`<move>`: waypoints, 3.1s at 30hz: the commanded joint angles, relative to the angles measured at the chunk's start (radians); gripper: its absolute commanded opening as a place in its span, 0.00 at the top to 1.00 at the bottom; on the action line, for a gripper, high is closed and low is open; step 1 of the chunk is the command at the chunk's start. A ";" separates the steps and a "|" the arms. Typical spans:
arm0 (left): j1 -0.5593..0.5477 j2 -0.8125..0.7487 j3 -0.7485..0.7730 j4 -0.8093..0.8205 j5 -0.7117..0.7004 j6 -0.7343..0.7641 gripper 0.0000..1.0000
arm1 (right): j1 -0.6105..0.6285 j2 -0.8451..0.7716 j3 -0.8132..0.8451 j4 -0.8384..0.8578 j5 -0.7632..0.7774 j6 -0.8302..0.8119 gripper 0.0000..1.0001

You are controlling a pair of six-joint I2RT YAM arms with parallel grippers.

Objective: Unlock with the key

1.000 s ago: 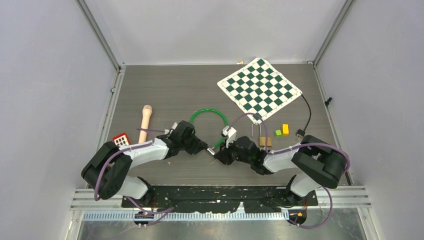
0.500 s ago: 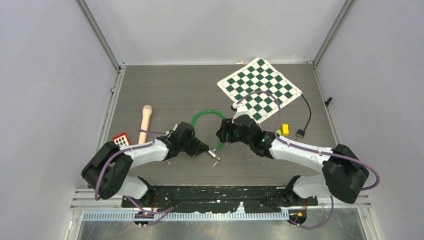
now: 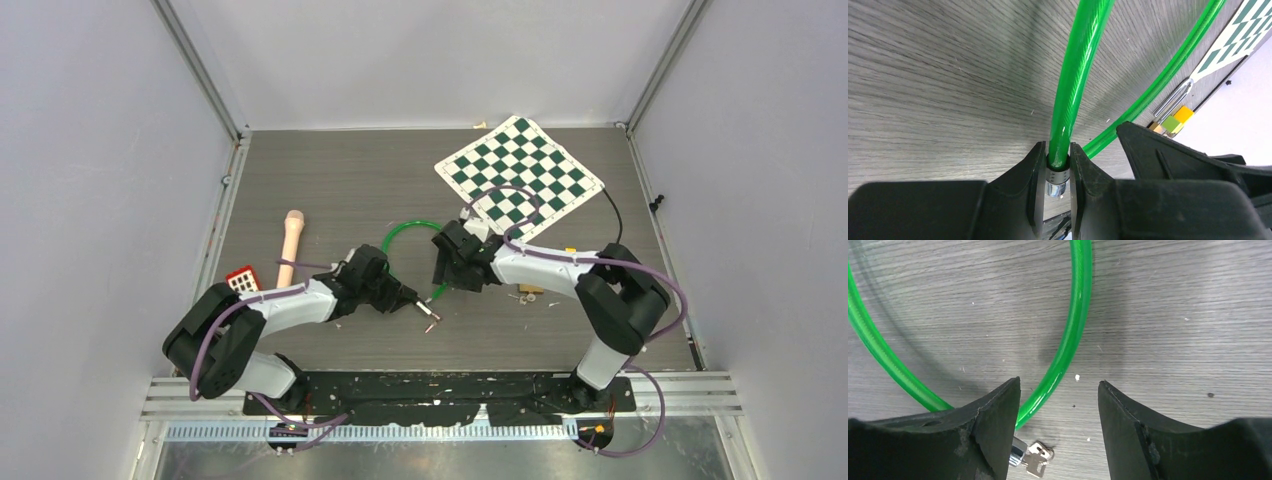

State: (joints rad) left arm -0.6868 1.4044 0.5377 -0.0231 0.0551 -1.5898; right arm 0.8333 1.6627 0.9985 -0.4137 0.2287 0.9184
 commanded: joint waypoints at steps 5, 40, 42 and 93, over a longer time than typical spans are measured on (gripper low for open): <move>-0.001 -0.041 -0.013 0.058 0.012 0.010 1.00 | -0.017 0.084 0.047 -0.005 -0.031 0.106 0.41; -0.003 -0.425 -0.233 0.097 -0.076 0.233 0.09 | -0.228 0.033 0.061 0.173 -0.201 0.113 0.95; -0.002 -0.405 -0.227 0.119 -0.064 0.235 0.07 | -0.228 0.028 0.063 0.175 -0.207 0.119 0.95; 0.012 -0.161 -0.451 1.158 0.188 0.198 1.00 | -0.438 -0.116 -0.199 0.613 -0.498 0.154 0.95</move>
State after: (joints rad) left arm -0.6819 1.3415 0.1429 1.0180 0.1436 -1.4456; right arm 0.5167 1.5822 0.8307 0.0528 -0.4198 1.1210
